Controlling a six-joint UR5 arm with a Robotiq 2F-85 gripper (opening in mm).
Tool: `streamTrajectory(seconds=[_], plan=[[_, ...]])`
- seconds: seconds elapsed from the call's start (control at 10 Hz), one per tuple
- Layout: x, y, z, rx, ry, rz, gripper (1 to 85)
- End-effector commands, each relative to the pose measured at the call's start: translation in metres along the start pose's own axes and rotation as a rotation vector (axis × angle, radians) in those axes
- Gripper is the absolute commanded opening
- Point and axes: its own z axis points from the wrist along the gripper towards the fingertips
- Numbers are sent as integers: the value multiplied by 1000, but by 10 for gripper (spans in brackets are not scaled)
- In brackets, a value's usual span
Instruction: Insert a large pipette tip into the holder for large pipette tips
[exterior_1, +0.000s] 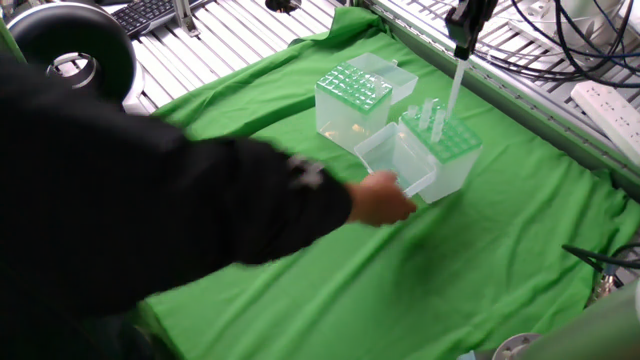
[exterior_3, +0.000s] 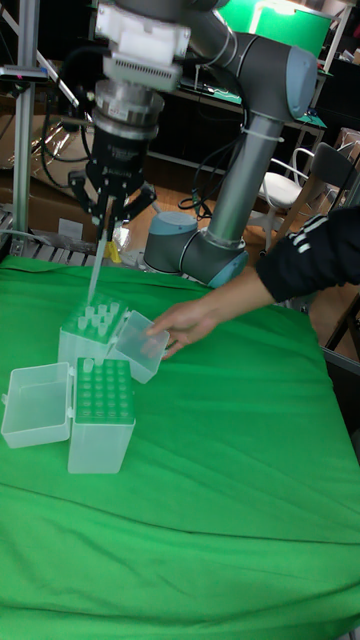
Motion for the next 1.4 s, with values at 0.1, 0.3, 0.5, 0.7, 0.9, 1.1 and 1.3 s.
streamTrajectory(seconds=[0.1,0.3,0.5,0.7,0.9,1.1,1.3], plan=[[16,-1,-69,-20,39,-30,37],[8,-3,-75,-11,22,-50,37],[-9,-9,-63,-9,-1,-70,27],[-27,-3,-63,-31,-74,-68,33],[-32,-13,-64,8,-90,-52,33],[-21,-16,-63,20,-47,-119,10],[-3,-11,-68,-12,-20,-127,30]])
